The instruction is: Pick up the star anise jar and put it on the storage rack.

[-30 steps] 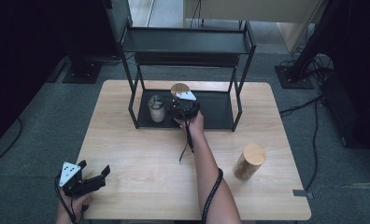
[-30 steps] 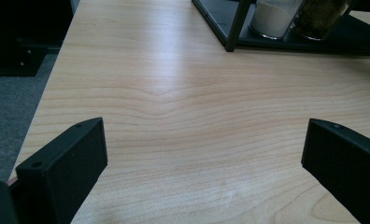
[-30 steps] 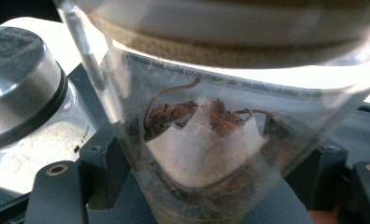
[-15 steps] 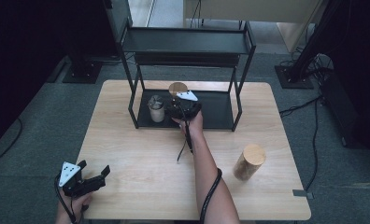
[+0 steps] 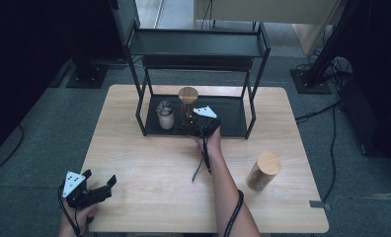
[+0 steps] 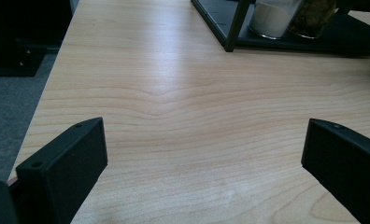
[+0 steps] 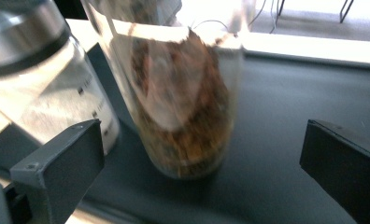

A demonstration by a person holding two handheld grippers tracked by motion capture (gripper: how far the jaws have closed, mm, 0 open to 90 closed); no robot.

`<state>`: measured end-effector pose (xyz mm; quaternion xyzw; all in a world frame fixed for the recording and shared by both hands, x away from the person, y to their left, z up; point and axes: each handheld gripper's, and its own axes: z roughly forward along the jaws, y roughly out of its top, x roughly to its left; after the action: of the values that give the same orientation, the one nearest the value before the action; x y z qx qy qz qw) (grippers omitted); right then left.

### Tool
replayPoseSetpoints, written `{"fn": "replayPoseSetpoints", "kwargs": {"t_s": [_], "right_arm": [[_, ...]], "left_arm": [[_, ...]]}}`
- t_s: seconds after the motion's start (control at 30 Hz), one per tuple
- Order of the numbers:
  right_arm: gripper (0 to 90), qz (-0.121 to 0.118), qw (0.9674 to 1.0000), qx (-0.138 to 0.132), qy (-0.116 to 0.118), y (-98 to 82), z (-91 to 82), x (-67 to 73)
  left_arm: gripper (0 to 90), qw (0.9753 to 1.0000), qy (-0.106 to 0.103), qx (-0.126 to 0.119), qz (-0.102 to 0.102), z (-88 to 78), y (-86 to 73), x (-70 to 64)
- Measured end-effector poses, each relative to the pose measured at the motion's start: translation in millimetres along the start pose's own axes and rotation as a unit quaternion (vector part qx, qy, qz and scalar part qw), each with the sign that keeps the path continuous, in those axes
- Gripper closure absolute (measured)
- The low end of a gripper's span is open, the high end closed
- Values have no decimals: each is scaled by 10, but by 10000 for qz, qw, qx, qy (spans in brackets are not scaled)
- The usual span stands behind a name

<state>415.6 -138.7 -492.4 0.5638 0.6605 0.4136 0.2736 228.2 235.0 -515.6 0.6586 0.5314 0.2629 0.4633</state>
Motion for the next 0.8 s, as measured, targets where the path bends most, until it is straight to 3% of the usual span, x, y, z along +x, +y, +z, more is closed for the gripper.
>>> {"fn": "replayPoseSetpoints", "kwargs": {"t_s": [0.8], "right_arm": [[0,-175,9997,147,-96,-415,-280,-62]], "left_arm": [[5,10000,12,17,41,5,1,-10]]}}
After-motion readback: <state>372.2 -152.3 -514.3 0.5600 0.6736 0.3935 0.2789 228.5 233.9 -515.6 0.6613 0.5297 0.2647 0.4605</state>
